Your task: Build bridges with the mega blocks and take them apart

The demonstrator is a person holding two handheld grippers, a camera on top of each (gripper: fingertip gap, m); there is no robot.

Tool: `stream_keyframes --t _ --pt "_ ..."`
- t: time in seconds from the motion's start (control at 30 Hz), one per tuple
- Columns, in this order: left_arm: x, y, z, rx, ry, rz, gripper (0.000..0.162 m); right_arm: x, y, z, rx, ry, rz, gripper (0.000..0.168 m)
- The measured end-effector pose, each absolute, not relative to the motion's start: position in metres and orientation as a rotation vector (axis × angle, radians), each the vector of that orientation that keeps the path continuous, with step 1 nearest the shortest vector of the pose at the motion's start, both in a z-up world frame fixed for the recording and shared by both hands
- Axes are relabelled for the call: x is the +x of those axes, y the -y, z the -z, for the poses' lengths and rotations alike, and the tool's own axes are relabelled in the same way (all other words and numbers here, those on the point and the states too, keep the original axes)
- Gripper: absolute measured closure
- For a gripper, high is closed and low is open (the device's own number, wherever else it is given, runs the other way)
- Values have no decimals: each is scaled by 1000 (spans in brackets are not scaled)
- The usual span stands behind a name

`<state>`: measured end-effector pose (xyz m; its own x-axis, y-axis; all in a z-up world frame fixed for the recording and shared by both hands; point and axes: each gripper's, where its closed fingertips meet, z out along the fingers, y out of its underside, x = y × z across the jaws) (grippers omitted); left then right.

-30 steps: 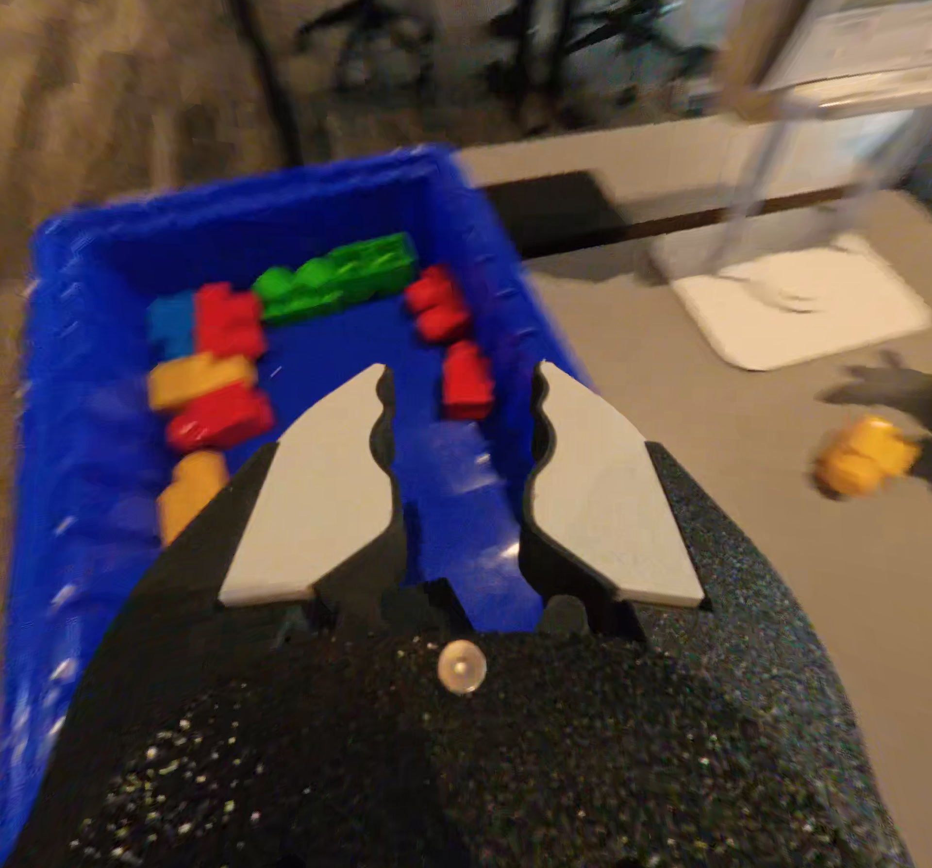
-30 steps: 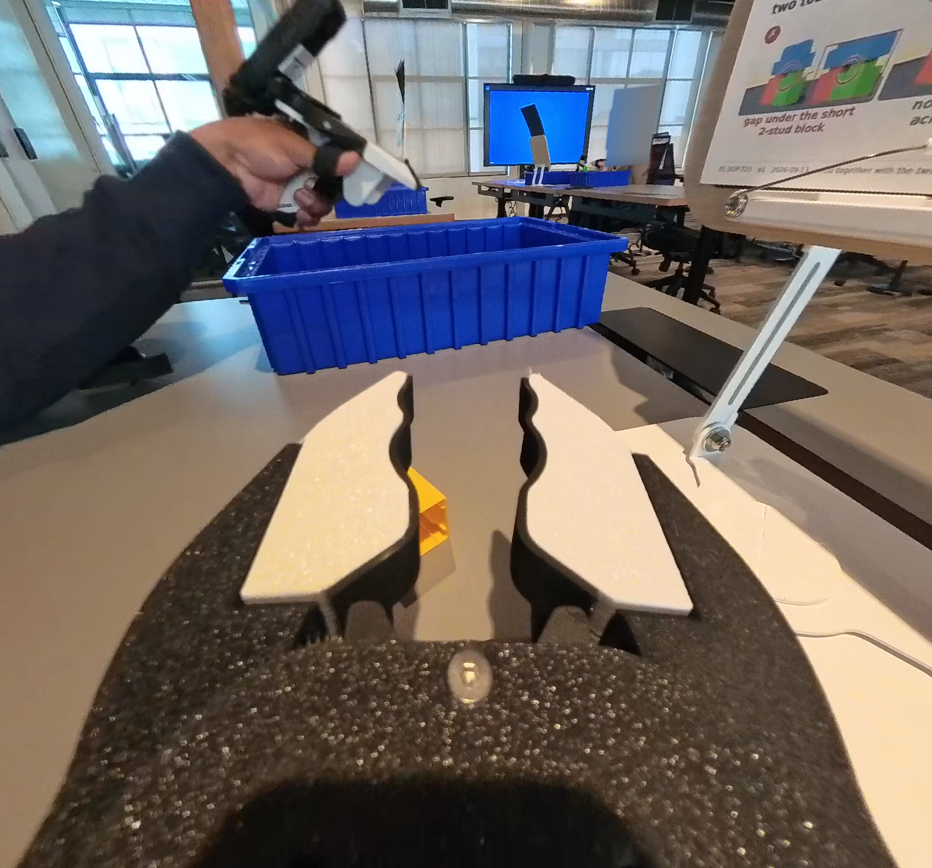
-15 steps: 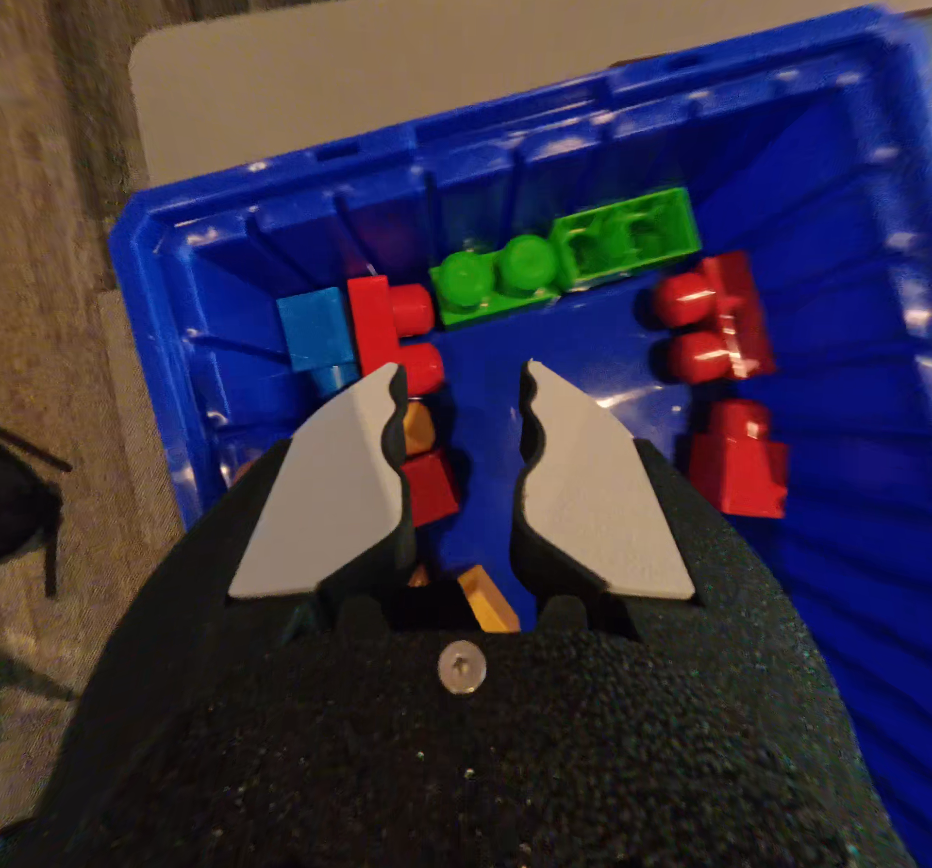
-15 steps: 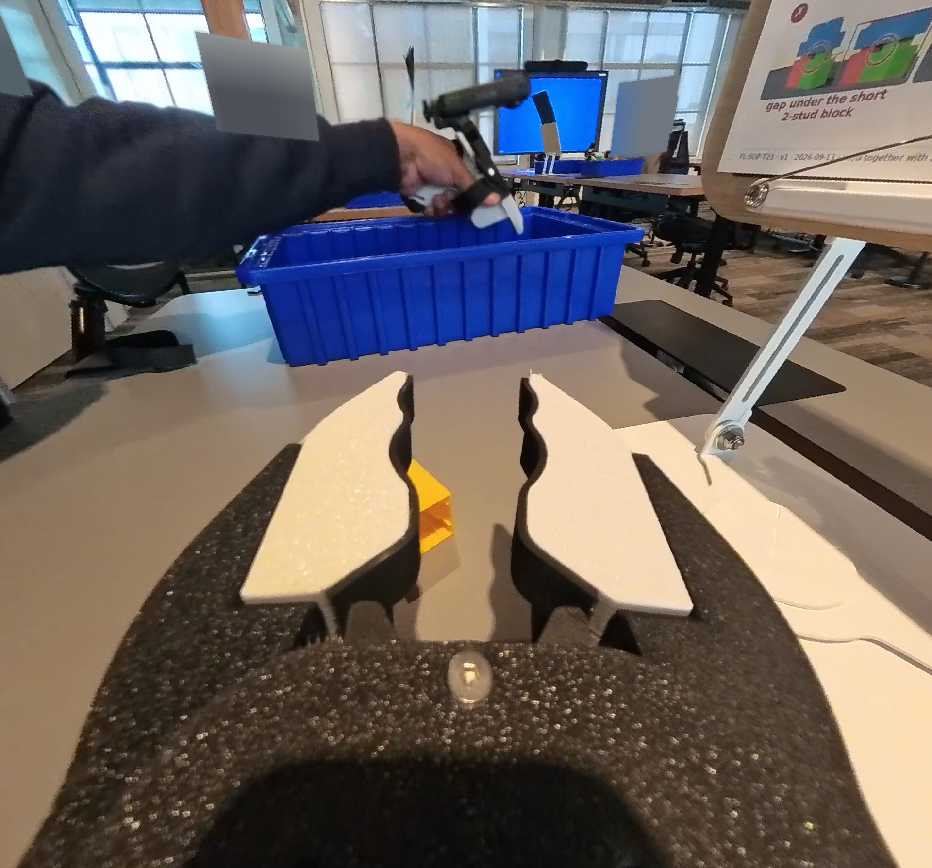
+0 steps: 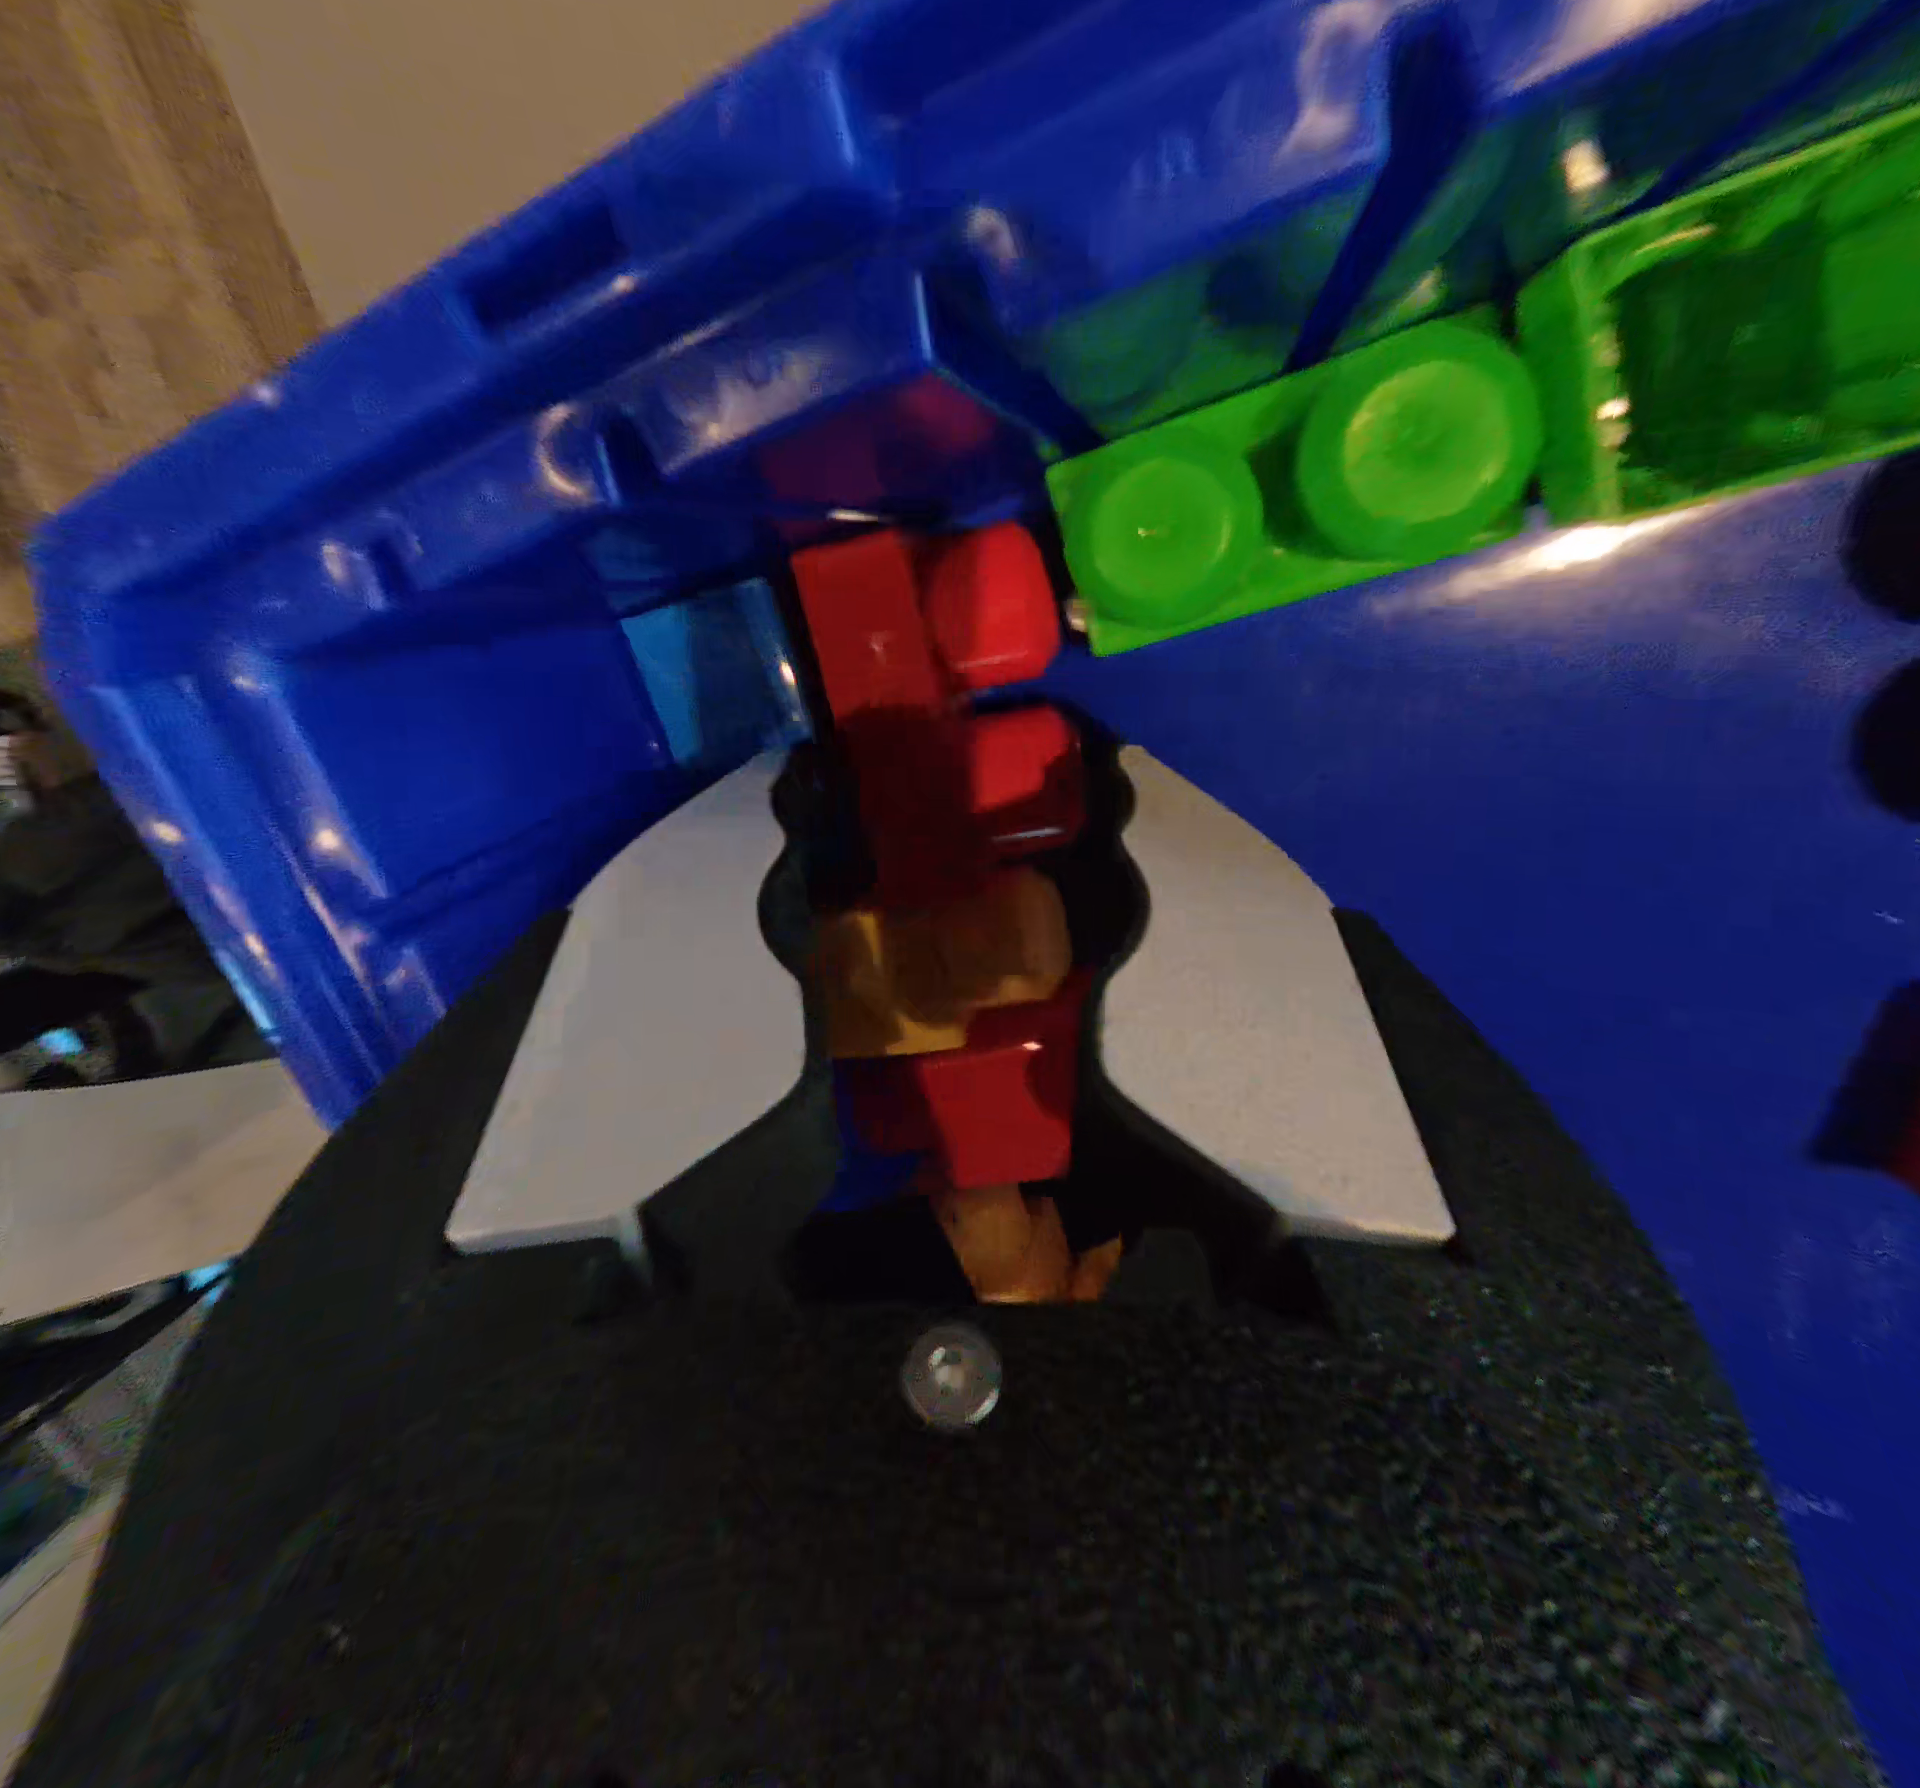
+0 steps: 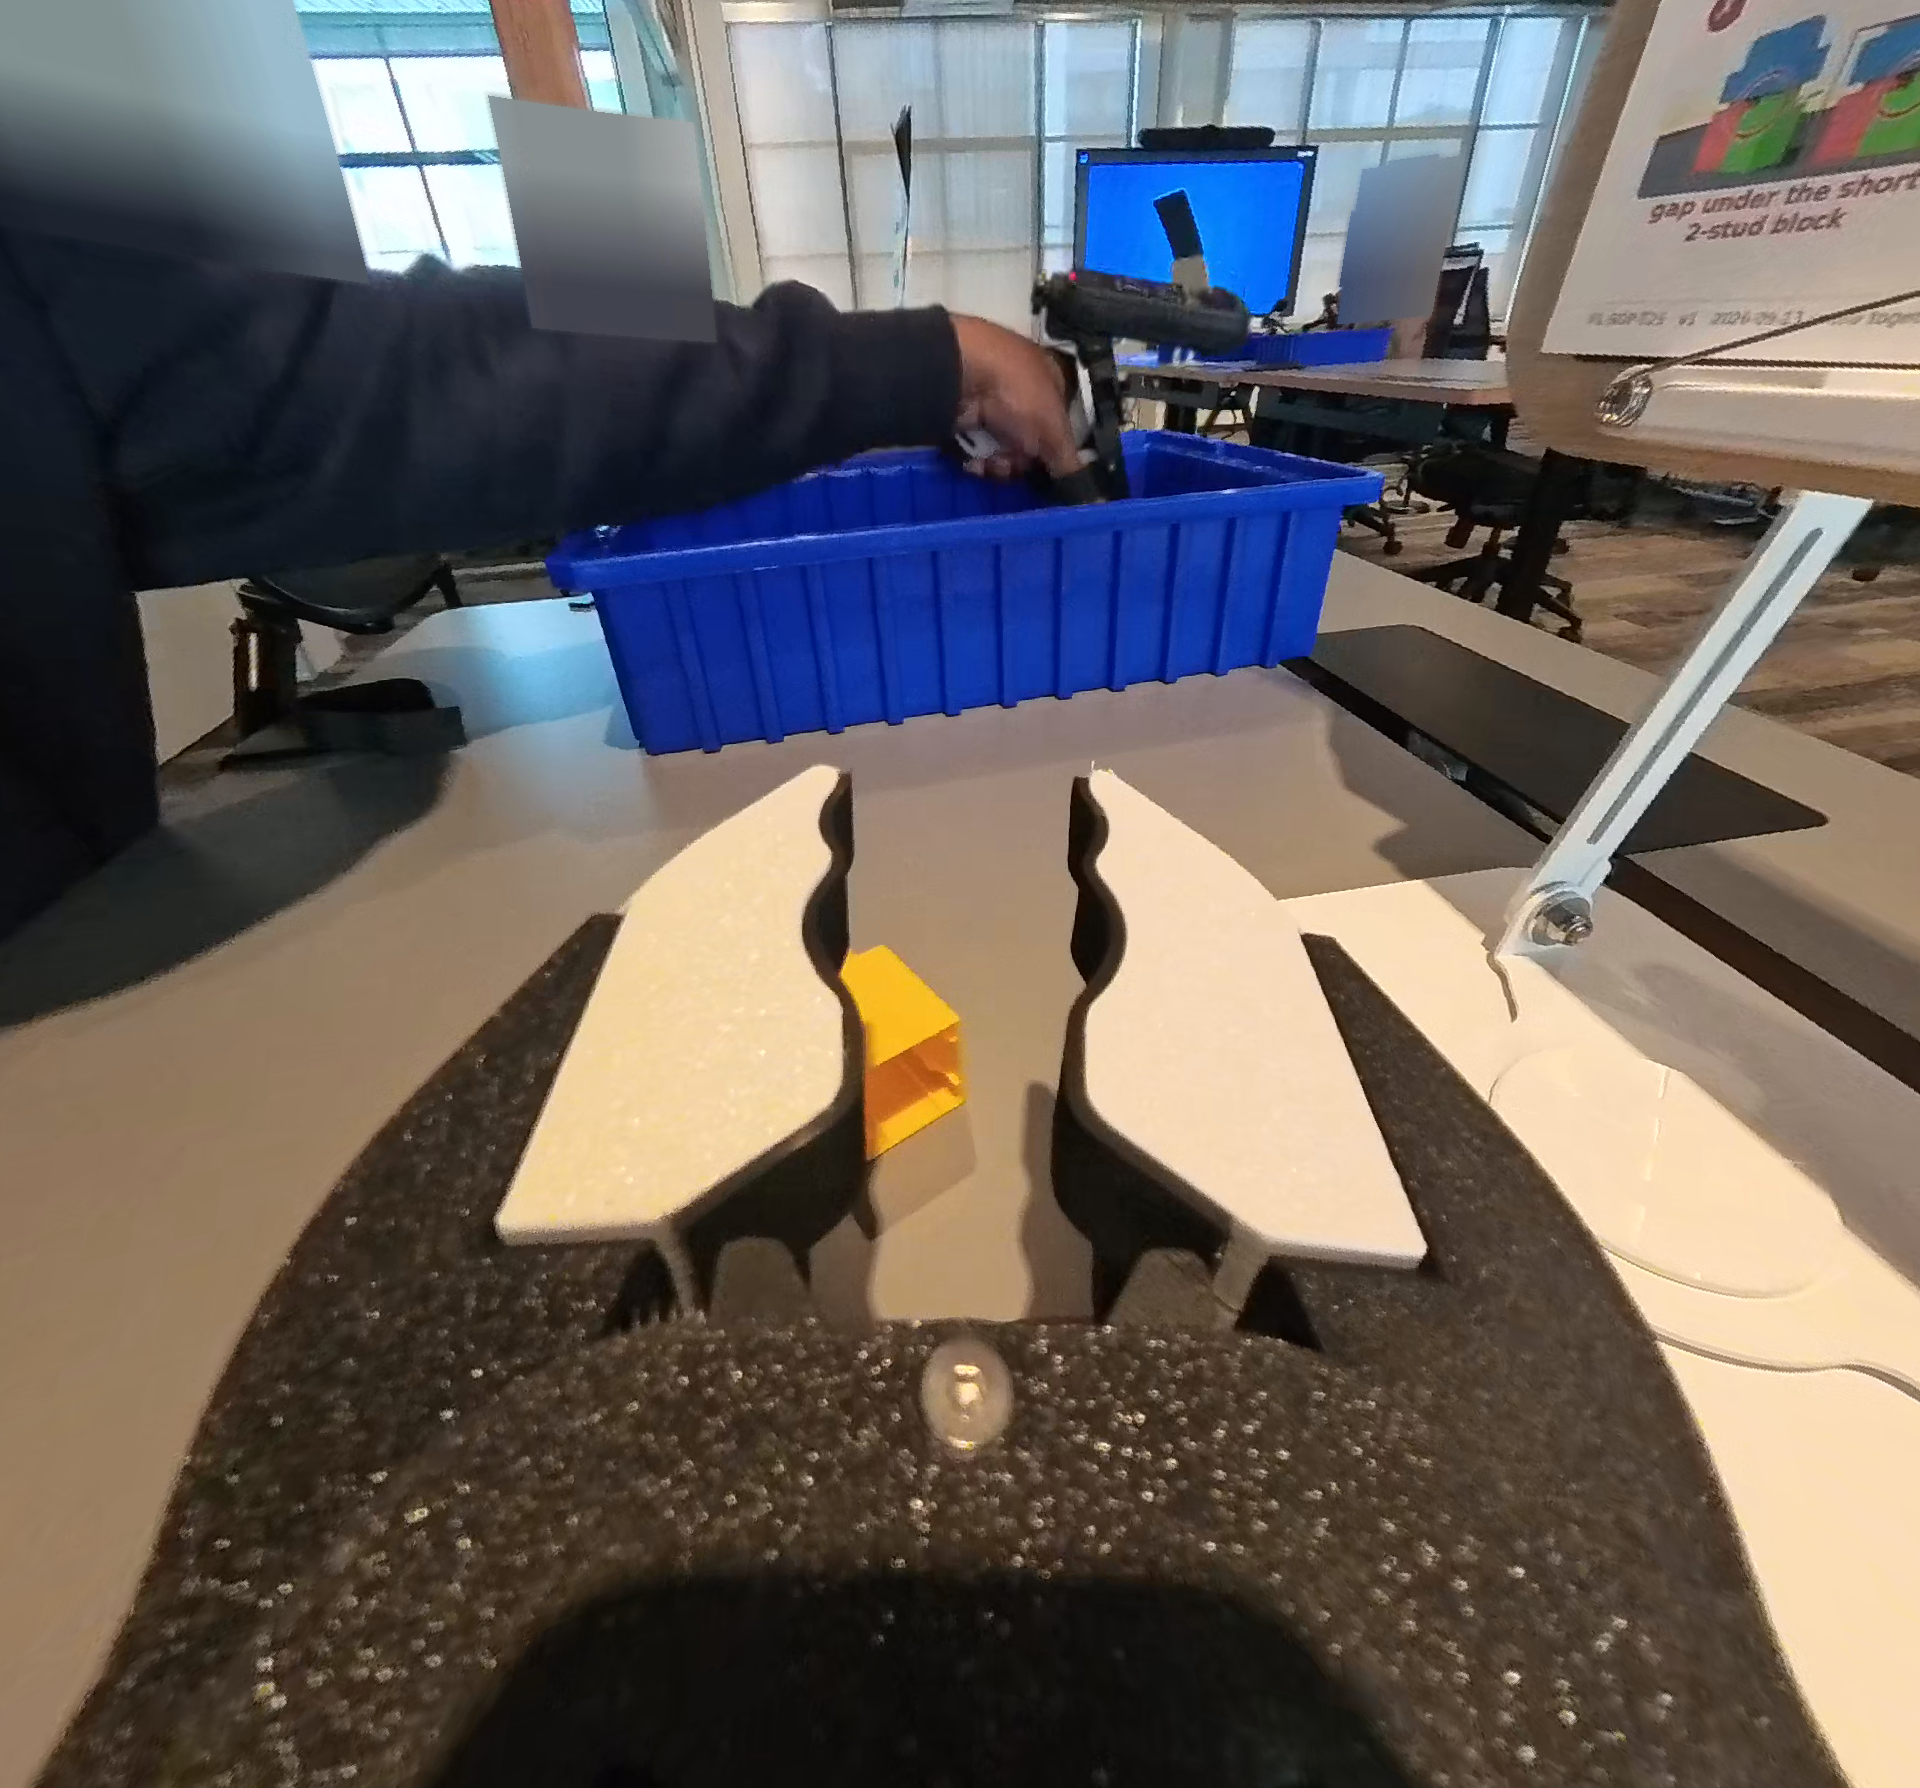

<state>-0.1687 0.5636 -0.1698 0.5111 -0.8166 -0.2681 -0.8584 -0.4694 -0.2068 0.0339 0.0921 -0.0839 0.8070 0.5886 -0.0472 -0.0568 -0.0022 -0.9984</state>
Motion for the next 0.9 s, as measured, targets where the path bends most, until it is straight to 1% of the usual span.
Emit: stream_keyframes --t 0.17,0.2,0.23,0.27,0.33,0.37,0.4,0.43,0.53,0.7,0.73,0.83,0.9 --pt "-170 -564 173 -2384 -1471 -276 100 33 -92 84 -1499 454 -536 129" --pt "-173 -561 173 -2387 -1492 -306 101 33 -92 84 -1500 454 -536 129" --pt "-175 -556 171 -2392 -1526 -327 105 33 -92 84 -1500 453 -534 129" --pt "-173 -545 170 -2420 -1577 -281 118 33 -92 84 -1500 453 -533 129" --pt "-161 -508 174 -2539 -1692 -18 135 33 -92 84 -1501 455 -531 129" --pt "-162 -509 174 -2539 -1688 -46 135 33 -92 84 -1502 455 -530 129" --pt "-168 -523 171 -2504 -1631 -177 125 33 -92 85 -1502 455 -530 129" --pt "-169 -530 169 -2485 -1590 -203 124 33 -92 84 -1502 455 -529 129" --pt "-150 -520 165 -2500 -1559 43 112 33 -92 85 -1502 454 -528 129" --pt "-144 -527 164 -2480 -1509 25 98 33 -92 85 -1503 453 -531 129" --pt "-141 -527 166 -2486 -1489 49 96 33 -92 85 -1503 453 -531 129" --pt "-142 -538 175 -2496 -1428 -18 98 33 -92 85 -1504 454 -531 129" --pt "-140 -541 185 -2498 -1429 -13 106 33 -92 85 -1504 453 -531 129"
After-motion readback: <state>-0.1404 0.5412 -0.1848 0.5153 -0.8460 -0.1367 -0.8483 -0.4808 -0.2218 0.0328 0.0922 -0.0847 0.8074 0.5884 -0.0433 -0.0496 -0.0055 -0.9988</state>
